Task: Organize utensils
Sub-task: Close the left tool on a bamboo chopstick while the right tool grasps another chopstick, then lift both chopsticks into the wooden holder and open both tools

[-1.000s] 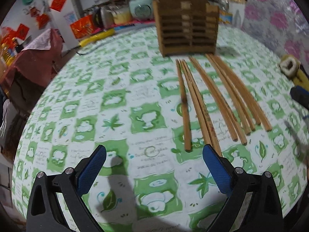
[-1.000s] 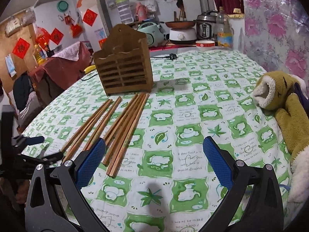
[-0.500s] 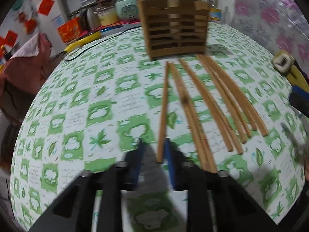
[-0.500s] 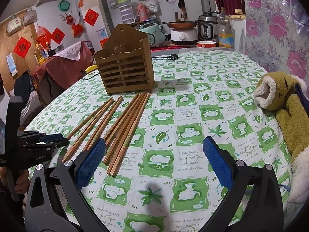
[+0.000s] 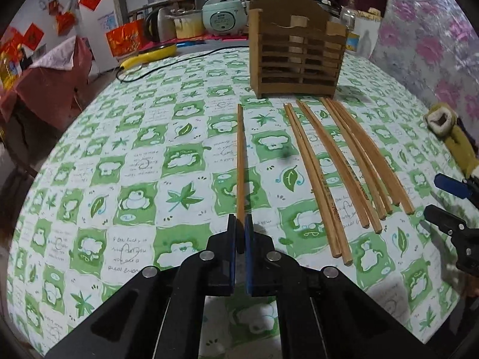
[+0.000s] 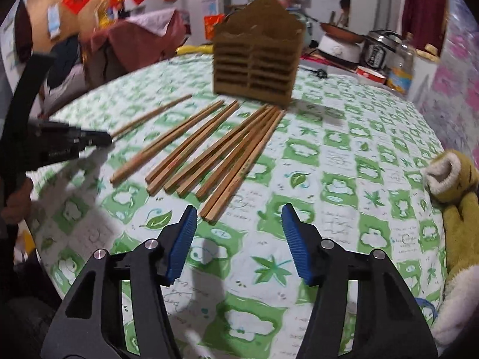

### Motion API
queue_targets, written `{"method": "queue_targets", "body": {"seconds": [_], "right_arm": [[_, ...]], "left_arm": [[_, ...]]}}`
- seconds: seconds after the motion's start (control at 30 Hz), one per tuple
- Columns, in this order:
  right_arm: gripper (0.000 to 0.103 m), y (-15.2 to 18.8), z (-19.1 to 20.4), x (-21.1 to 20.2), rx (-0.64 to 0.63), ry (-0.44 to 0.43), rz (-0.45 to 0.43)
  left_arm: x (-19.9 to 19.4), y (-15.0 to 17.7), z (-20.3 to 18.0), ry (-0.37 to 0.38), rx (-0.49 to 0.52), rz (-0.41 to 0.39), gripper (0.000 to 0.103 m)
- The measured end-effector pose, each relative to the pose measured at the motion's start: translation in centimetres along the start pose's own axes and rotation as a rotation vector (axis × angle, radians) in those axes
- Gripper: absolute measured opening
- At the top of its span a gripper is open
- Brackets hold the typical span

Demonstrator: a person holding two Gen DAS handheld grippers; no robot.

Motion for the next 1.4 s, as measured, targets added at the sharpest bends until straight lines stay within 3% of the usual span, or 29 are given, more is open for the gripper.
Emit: {"method": "queue_targets", "body": {"seconds": [0.1,0.17,0.3,0.4,0.57,0.63,0.7,0.77,0.9,1.1,1.4], "right_arm": [[0.045,0.3,0.4,1.4,-0.015,-0.017,0.078],[0.045,0.3,-0.2,1.7,0.003,-0.021,0.096],[0.046,1.0,-4.0,0.9,0.081,0.049,0.089],[0.047,1.7,-6.0,-0.4,0.158,0.016,0.051],[0.046,1.4,-4.3,-1.0,0.083,0.035,0.016],[0.041,1.2,-3.4,-0.4,0.056,0.026,0.032],[0.019,1.1,-3.4,0.6,0.063,0.019,0.070],[0.007,1.0,-3.6,1.0,0.090,-0.024,0.084],[0.007,1.1,-3.7,1.0,0.112,-0.043,0.073],[0.006,-0.2,-4.2,-2.0,0.139,-0.038,-0.037],[0.006,-7.5,-4.7,-8.1,0.119,0.007,-0.261]], "left_arm": [[0.1,0.0,0.0,-0.008,0.009,-0.003,0.006],[0.1,-0.1,0.2,-0.010,0.001,-0.003,0.006],[0.2,0.0,0.4,-0.008,-0.008,0.000,0.006],[0.3,0.0,0.2,-0.012,0.004,0.002,0.006],[0.6,0.1,-0.1,-0.024,0.017,0.017,0.006],[0.6,0.2,-0.2,-0.026,0.023,0.023,0.006],[0.6,0.3,-0.3,-0.031,0.035,0.022,0.006],[0.6,0.3,-0.5,-0.039,0.053,0.021,0.006],[0.6,0.2,-0.8,-0.013,0.061,0.020,0.006],[-1.7,-0.5,-0.8,0.034,0.031,-0.032,0.006],[-7.1,-6.4,-0.9,0.032,0.017,-0.163,0.006]]}}
Point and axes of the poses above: each gripper's, at about its wrist camera, not at the fingertips, and x roughly the way its jaws point, z to its left, y to its underside, the point moved 6 cm from there along x, roughly the way its jaws point, and after that the axes turned 5 degrees about -y, right-handed, at the moved point
